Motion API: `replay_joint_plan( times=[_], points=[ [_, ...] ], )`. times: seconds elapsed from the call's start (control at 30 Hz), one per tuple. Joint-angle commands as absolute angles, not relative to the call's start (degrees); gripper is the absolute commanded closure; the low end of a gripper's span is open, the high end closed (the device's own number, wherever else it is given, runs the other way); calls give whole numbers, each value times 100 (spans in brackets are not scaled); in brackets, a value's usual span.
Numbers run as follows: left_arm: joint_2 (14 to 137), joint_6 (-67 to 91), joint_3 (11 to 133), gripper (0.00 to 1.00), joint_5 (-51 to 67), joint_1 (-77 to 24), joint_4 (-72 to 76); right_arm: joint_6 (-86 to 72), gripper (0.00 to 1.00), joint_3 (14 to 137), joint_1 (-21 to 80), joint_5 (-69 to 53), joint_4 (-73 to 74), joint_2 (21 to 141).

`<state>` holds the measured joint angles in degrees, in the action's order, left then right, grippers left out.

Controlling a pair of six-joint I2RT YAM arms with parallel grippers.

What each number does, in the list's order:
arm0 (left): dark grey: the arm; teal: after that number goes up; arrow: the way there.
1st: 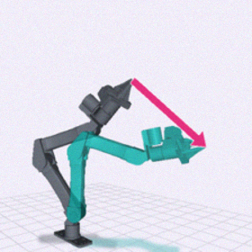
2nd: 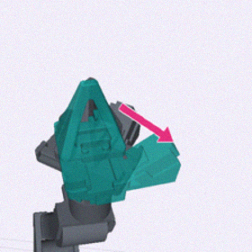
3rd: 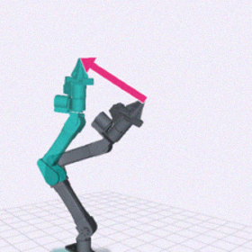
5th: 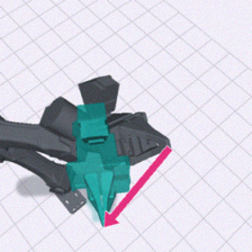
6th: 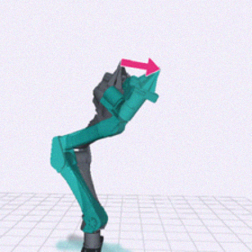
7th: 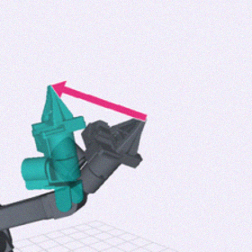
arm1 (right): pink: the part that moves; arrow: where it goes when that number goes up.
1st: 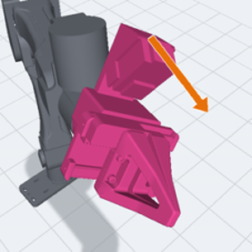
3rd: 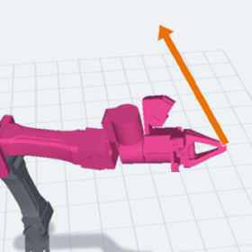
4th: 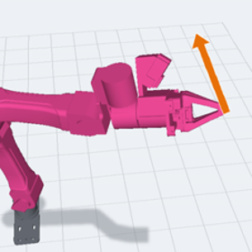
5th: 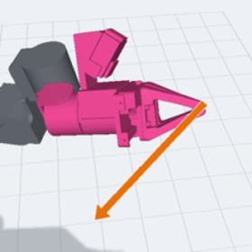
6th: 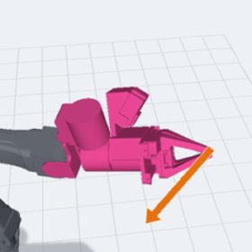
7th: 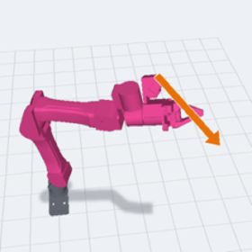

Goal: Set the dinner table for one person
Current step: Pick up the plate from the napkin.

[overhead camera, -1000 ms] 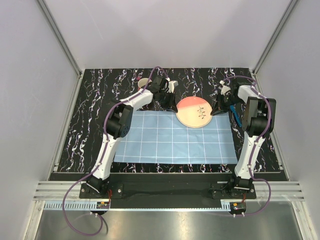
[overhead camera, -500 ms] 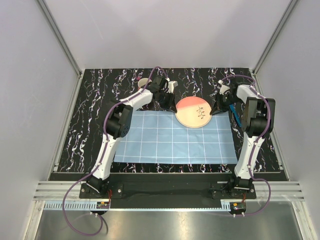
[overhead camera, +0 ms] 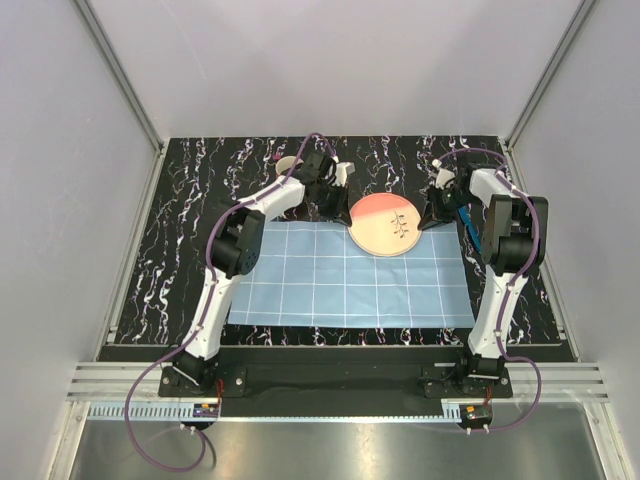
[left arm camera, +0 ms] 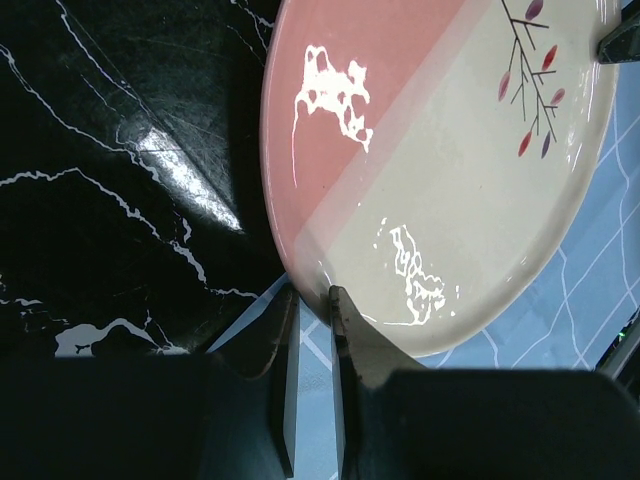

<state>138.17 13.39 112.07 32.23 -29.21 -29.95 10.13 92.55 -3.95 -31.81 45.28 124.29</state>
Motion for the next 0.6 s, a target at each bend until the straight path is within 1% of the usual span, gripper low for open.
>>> replay_joint_plan(
  times=[0.0, 0.03, 0.57],
  points=[
    [13351, 1143, 11558, 100, 3735, -3164, -2575, 1028, 100, 9290, -35, -3885, 4474, 11971],
    [13342, 1143, 11566, 100, 3735, -3164, -2575, 1037, 100, 9299, 121, -3867, 4500, 11962],
    [13307, 1134, 11777, 100, 3744, -3199, -2619, 1187, 100, 9281, 316, -3823, 4579, 11874]
  ],
)
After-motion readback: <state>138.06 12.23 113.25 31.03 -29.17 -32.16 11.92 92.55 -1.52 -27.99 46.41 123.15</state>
